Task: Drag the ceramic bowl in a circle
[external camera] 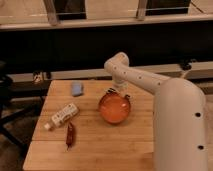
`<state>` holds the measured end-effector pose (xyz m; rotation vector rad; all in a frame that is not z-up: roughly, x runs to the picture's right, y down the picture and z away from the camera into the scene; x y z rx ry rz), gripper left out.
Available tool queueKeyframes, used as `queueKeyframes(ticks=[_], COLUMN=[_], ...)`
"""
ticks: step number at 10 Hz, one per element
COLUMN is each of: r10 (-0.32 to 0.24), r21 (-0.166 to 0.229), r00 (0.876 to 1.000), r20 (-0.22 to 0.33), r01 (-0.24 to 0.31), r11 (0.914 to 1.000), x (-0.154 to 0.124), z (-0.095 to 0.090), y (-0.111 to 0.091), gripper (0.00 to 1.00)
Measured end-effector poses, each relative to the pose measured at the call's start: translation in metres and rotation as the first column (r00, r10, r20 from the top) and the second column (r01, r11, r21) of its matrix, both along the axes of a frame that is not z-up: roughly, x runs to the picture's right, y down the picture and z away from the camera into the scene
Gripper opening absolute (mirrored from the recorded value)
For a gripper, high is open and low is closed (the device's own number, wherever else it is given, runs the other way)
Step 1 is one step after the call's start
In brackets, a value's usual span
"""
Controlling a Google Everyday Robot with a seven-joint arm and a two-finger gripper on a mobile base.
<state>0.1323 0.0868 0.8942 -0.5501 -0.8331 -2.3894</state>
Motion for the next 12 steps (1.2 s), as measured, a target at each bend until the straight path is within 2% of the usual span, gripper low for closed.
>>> queueKeyframes(ticks=[4, 9, 12], r10=[0.015, 0.003, -0.005], r21=[0.004, 0.015, 0.009], r00=[0.999, 1.0, 1.0], r20=[-0.031, -0.016, 0.0], r01=[-0.015, -0.003, 0.005], r11=[0.9999, 0.9999, 1.0], x=[0.027, 0.029, 0.026], z=[-0.017, -0.042, -0.048], y=[0.017, 0.034, 0.046], gripper=[0.0, 0.0, 0.0])
